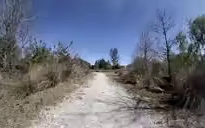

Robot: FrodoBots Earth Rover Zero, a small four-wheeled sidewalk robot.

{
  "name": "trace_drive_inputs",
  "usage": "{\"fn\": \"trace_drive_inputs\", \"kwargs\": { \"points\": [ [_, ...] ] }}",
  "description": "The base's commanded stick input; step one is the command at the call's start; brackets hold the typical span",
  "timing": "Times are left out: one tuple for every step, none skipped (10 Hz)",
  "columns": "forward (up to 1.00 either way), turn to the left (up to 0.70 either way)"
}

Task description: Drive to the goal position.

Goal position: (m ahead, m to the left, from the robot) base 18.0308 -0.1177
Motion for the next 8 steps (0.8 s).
{"fn": "trace_drive_inputs", "kwargs": {
  "points": [
    [0.7, 0.0],
    [0.7, 0.0],
    [0.7, 0.0],
    [0.7, 0.0],
    [0.7, 0.0],
    [0.7, 0.0],
    [0.7, 0.0],
    [0.7, 0.0]
  ]
}}
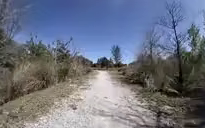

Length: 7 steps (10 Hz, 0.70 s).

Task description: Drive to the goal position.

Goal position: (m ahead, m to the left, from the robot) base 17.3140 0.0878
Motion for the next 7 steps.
{"fn": "trace_drive_inputs", "kwargs": {
  "points": [
    [0.7, 0.0],
    [0.7, 0.0],
    [0.7, 0.0],
    [0.7, 0.0],
    [0.7, 0.0],
    [0.7, 0.0],
    [0.7, 0.0]
  ]
}}
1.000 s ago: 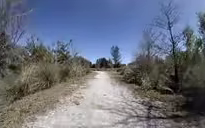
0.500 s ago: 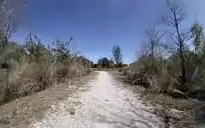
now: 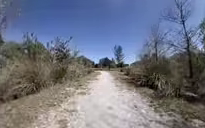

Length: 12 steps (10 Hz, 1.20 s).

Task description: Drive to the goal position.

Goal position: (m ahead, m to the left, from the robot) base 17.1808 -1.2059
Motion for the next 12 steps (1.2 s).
{"fn": "trace_drive_inputs", "kwargs": {
  "points": [
    [0.7, -0.13],
    [0.7, -0.25],
    [0.7, -0.32],
    [0.7, 0.0],
    [0.7, 0.0],
    [0.7, 0.0],
    [0.7, 0.0],
    [0.7, 0.0],
    [0.7, 0.0],
    [0.7, 0.0],
    [0.7, 0.0],
    [0.7, 0.0]
  ]
}}
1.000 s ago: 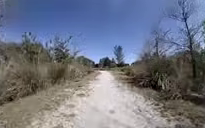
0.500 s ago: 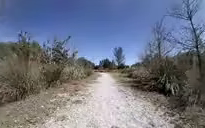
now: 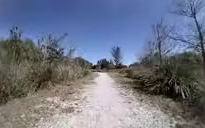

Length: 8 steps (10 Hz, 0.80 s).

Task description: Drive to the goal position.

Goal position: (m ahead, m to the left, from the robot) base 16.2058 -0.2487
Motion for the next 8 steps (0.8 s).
{"fn": "trace_drive_inputs", "kwargs": {
  "points": [
    [0.7, 0.0],
    [0.7, 0.0],
    [0.7, 0.0],
    [0.7, 0.0],
    [0.7, 0.0],
    [0.7, 0.0],
    [0.7, -0.33],
    [0.7, -0.11]
  ]
}}
